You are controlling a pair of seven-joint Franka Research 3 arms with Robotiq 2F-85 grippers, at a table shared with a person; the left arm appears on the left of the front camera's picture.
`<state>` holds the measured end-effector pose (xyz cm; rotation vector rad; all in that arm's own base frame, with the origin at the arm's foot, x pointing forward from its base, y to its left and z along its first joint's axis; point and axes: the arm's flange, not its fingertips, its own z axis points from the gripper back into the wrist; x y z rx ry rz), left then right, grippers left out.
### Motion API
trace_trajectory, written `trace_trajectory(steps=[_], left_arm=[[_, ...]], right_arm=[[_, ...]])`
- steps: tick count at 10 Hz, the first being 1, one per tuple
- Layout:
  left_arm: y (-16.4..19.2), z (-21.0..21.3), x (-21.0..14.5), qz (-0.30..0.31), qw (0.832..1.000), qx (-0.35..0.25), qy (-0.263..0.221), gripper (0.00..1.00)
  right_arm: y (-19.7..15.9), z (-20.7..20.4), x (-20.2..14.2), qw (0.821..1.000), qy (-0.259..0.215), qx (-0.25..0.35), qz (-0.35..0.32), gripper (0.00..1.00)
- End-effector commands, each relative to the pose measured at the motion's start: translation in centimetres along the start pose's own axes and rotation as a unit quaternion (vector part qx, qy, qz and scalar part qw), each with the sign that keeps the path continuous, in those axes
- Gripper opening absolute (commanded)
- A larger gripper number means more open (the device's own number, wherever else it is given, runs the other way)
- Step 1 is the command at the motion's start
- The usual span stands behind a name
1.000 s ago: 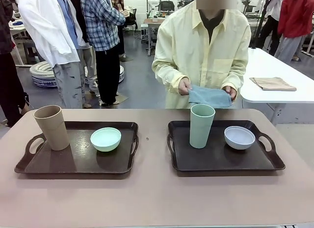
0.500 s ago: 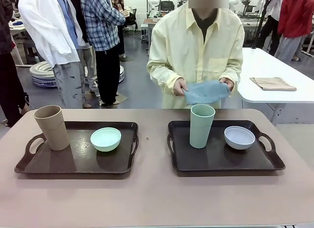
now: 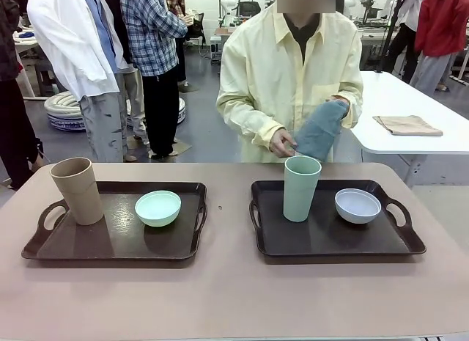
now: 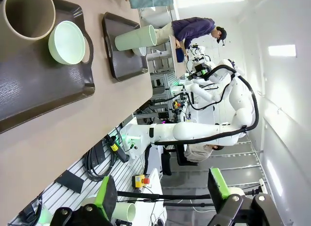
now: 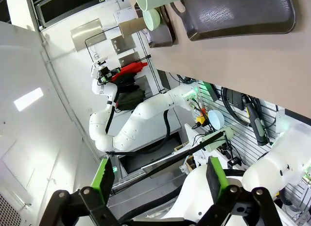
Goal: Set up a tray with a mat and arrange the tableware.
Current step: Pick up the Picnic Bowl and Reusable plastic cup from the Handle tray in front of the human's position and hold them in the air.
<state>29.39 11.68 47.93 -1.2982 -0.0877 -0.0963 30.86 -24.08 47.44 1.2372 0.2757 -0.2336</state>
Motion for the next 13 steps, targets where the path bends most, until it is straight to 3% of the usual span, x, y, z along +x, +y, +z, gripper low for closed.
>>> trace_trajectory(steps=[1, 4, 6, 8, 10, 11, 13], left_arm=[[0.0, 0.0, 0.0, 0.0, 1.0, 0.0, 0.0, 1.0], [-5.7, -3.2, 2.2, -0.099, 0.988, 0.111, 0.027, 1.0], [-10.4, -7.0, 4.8, -0.164, 0.968, 0.174, 0.071, 1.0], [-14.0, -11.4, 6.3, -0.216, 0.94, 0.24, 0.111, 1.0], [-16.2, -17.2, 7.2, -0.253, 0.901, 0.309, 0.169, 1.0], [-16.7, -19.9, 7.5, -0.273, 0.88, 0.339, 0.189, 1.0], [-17.6, -25.4, 8.2, -0.324, 0.836, 0.387, 0.217, 1.0]], right_arm=[[0.0, 0.0, 0.0, 1.0, 0.0, 0.0, 0.0, 1.0], [3.0, -1.3, -0.3, 0.989, -0.091, -0.092, 0.067, 1.0], [5.9, -2.7, -0.2, 0.959, -0.177, -0.183, 0.126, 1.0], [7.7, -4.4, 0.8, 0.91, -0.25, -0.272, 0.19, 1.0], [8.5, -7.3, 1.5, 0.849, -0.267, -0.371, 0.264, 1.0], [8.5, -8.5, 1.9, 0.832, -0.251, -0.401, 0.29, 1.0], [7.7, -10.4, 2.3, 0.83, -0.172, -0.434, 0.306, 1.0]])
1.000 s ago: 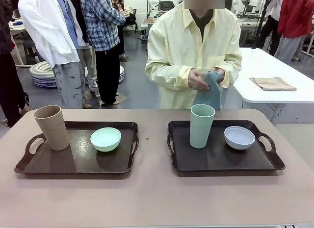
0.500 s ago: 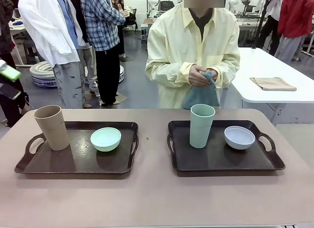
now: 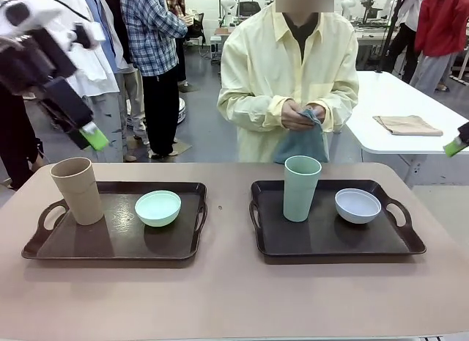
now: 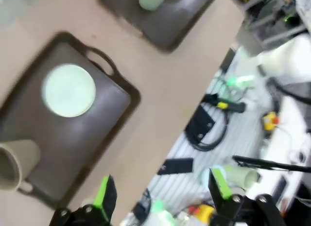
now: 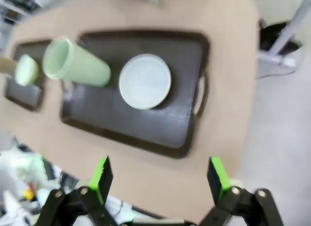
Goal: Set up a tray with a mat and arrange the tableware.
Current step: Pick up the Picnic Bowl and Reusable plastic cup from the Handle tray in front of the human's position and hold them in the air.
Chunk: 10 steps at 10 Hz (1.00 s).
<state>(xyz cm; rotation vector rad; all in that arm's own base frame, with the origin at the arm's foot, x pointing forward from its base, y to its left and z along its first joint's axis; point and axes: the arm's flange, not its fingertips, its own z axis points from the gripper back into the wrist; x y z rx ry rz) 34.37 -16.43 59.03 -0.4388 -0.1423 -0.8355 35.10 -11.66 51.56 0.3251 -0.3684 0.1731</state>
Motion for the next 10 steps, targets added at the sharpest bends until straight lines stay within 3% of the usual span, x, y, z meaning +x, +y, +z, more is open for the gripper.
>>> trace_trajectory(steps=[1, 3, 4, 5, 10], left_arm=[[-0.8, -2.0, 3.4, -0.046, 0.997, 0.056, 0.013, 1.0], [-1.9, -3.6, 5.5, -0.101, 0.994, 0.041, -0.02, 1.0], [-2.1, -3.0, 3.7, -0.061, 0.997, 0.045, 0.011, 1.0], [-2.1, -3.0, 3.7, -0.061, 0.997, 0.045, 0.011, 1.0], [-1.5, -2.8, 3.9, -0.066, 0.997, 0.036, 0.003, 1.0]], right_arm=[[-0.6, -1.4, -1.2, 0.998, 0.05, 0.004, 0.024, 1.0], [-1.4, -2.1, -1.8, 0.997, 0.075, 0.008, 0.017, 1.0], [-2.5, -1.3, -2.7, 0.993, 0.108, 0.049, -0.015, 1.0], [-0.5, -2.5, -1.7, 0.998, 0.063, 0.005, 0.019, 1.0], [-0.8, -2.2, -1.8, 0.997, 0.068, 0.015, 0.02, 1.0]])
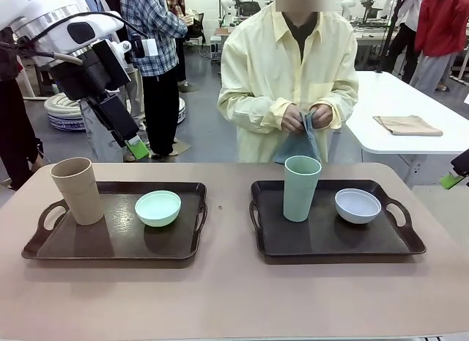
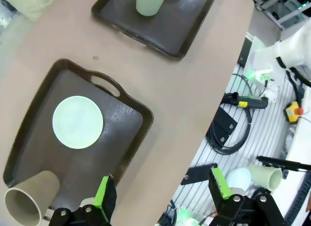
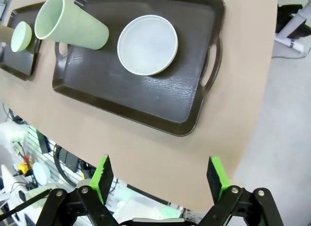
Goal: Set up a tray with a mat and arrange the tableware.
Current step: Pick up the Picnic Bowl and Reusable plastic cup from the Handle tray in front of the human's position and hold them in the air.
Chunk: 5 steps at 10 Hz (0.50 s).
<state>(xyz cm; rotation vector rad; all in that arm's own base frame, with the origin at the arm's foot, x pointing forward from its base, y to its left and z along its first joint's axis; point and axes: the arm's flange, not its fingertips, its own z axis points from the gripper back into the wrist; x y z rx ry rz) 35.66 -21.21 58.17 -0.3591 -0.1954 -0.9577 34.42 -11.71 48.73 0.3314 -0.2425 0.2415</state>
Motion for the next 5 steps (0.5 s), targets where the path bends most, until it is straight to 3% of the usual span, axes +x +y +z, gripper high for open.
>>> trace_trajectory(steps=[1, 3, 5], left_arm=[[1.0, -0.8, 2.8, -0.042, 0.999, 0.019, 0.01, 1.0], [2.0, -3.3, 8.7, -0.184, 0.98, 0.076, 0.012, 1.0], [2.5, -6.5, 12.3, -0.261, 0.961, 0.09, 0.001, 1.0]], right_arm=[[1.4, -1.4, 2.2, 1.0, 0.026, -0.016, 0.001, 1.0], [4.6, -3.8, 5.9, 0.997, 0.052, -0.052, -0.007, 1.0], [5.9, -6.1, 8.1, 0.995, 0.062, -0.073, -0.032, 1.0]])
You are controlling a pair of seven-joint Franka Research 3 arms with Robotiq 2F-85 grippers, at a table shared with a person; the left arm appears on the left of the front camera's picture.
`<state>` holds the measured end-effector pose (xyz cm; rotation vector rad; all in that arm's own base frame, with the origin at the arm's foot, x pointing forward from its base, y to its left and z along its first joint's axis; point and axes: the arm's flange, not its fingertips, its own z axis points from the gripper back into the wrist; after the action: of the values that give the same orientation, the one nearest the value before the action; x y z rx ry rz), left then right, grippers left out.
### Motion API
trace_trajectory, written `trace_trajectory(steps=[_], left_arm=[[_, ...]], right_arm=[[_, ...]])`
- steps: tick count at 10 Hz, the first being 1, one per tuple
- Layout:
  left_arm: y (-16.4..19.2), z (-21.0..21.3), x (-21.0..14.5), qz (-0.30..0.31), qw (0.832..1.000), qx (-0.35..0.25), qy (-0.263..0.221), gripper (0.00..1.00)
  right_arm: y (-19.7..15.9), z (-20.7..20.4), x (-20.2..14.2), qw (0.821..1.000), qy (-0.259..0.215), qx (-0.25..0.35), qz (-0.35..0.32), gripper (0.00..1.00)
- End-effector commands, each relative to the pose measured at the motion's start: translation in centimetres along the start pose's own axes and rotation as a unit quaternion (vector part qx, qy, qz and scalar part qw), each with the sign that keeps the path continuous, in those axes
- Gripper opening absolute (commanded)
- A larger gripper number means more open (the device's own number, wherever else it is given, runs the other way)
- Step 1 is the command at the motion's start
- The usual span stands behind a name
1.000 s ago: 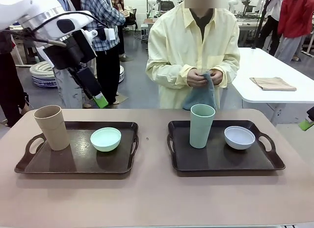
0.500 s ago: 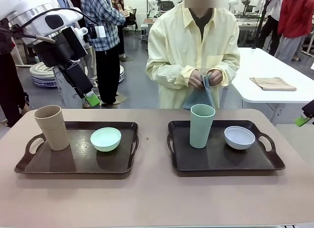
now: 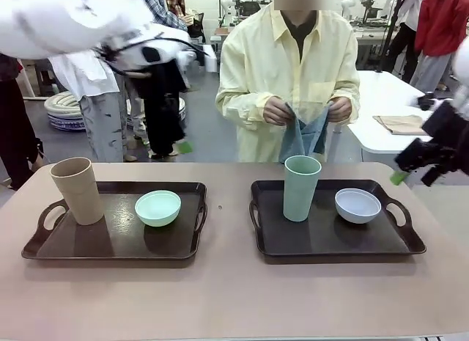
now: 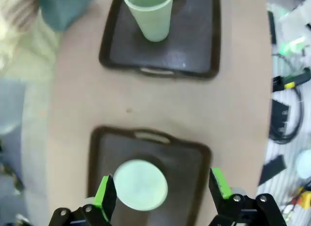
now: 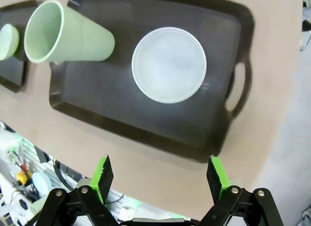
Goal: Set up a tray with a mat and arrange the tableware.
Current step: Pick up the Picnic Bowl and Reusable plastic cup from the Handle tray in front of the human's position and hold them in the air.
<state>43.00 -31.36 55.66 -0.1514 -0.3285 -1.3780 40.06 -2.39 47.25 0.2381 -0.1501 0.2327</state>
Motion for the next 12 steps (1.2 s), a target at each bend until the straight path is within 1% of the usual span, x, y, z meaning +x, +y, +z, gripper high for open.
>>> trace_trajectory(steps=[1, 2, 3, 4, 5, 6, 7, 8, 9, 10, 12], left_arm=[[2.1, -2.2, 1.7, -0.074, 0.996, 0.02, -0.04, 1.0], [3.0, -4.3, 3.0, -0.106, 0.992, 0.029, -0.067, 1.0], [3.1, -6.0, 4.0, -0.134, 0.985, 0.038, -0.099, 1.0], [3.9, -7.4, 5.0, -0.135, 0.98, 0.033, -0.139, 1.0], [4.2, -9.1, 5.8, -0.109, 0.979, 0.021, -0.168, 1.0], [4.7, -9.9, 6.3, -0.071, 0.979, 0.011, -0.192, 1.0], [4.8, -10.4, 6.2, -0.046, 0.975, -0.021, -0.216, 1.0], [4.7, -9.5, 5.7, -0.033, 0.975, -0.052, -0.211, 1.0], [3.5, -7.1, 4.4, -0.025, 0.98, -0.071, -0.184, 1.0], [4.2, -11.1, 7.1, -0.042, 0.979, -0.018, -0.198, 1.0], [4.2, -11.1, 7.1, -0.042, 0.979, -0.018, -0.198, 1.0]], right_arm=[[-0.5, -1.4, 2.6, 0.998, 0.023, -0.042, -0.047, 1.0], [-0.6, -2.5, 4.0, 0.995, 0.036, -0.046, -0.075, 1.0], [-0.3, -3.5, 4.5, 0.994, 0.048, -0.047, -0.086, 1.0], [-0.2, -4.0, 5.1, 0.994, 0.043, -0.041, -0.087, 1.0], [-0.4, -4.5, 5.2, 0.995, 0.04, -0.034, -0.088, 1.0], [-0.6, -4.9, 5.4, 0.994, 0.042, -0.028, -0.094, 1.0], [-0.9, -5.0, 5.4, 0.994, 0.041, -0.024, -0.1, 1.0], [-1.0, -4.5, 5.4, 0.994, 0.044, -0.022, -0.099, 1.0], [-1.0, -5.0, 4.8, 0.995, 0.049, -0.029, -0.086, 1.0], [-1.0, -5.0, 4.8, 0.995, 0.049, -0.029, -0.086, 1.0], [-1.1, -4.9, 4.8, 0.995, 0.049, -0.029, -0.087, 1.0]])
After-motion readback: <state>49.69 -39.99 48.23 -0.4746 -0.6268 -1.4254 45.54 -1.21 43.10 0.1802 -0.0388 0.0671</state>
